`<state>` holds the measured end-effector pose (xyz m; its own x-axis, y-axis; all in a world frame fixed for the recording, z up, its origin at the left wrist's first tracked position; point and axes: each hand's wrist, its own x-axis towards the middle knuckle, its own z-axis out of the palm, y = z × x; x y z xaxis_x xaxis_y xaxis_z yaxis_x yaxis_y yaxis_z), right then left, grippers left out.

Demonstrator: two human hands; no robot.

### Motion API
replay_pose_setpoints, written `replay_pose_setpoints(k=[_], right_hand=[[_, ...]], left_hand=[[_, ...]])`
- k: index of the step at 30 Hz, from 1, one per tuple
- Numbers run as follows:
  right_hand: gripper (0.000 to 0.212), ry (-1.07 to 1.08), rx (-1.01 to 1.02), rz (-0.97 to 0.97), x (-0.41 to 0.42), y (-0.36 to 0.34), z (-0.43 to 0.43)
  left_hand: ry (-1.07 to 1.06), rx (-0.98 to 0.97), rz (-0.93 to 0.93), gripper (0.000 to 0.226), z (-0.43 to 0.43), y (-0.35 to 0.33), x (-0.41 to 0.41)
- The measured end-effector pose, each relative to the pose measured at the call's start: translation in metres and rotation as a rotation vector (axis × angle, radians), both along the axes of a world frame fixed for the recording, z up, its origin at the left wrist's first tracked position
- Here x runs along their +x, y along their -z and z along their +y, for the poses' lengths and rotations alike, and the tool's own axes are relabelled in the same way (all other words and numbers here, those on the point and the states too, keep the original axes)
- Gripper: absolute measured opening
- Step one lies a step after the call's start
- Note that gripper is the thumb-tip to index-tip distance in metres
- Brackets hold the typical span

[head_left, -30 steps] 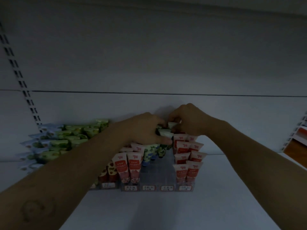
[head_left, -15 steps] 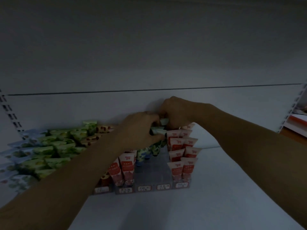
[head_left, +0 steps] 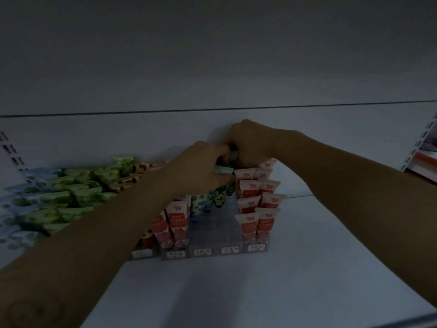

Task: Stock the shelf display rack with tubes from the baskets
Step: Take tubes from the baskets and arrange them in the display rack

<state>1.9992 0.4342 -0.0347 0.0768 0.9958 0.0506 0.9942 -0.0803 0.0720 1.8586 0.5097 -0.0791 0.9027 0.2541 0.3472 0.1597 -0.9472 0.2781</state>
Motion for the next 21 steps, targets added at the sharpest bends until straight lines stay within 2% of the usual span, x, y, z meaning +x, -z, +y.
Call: replay_pose_setpoints(k=[4, 8, 12, 21], right_hand=[[0.026, 0.002, -0.016, 0.004, 0.002, 0.0014, 0.0007], [0.038, -0.013, -0.02, -0.033, 0.0019, 0.0018, -0.0031], [0.038, -0.018, -0.019, -0.05, 0.003, 0.0085, -0.0032], [0.04, 0.073, -0.069, -0.044, -0.0018, 0.0102, -0.0001]], left_hand=[[0.015, -0.002, -0.023, 0.021, 0.0039, 0.0023, 0.001], [0.017, 0.022, -0.018, 0.019, 0.0063, 0.0026, 0.0004], [0.016, 0.046, -0.089, 0.018, 0.0045, 0.0077, -0.0015], [0.002, 0.065, -0.062, 0.019, 0.0006, 0.0109, -0.0032]])
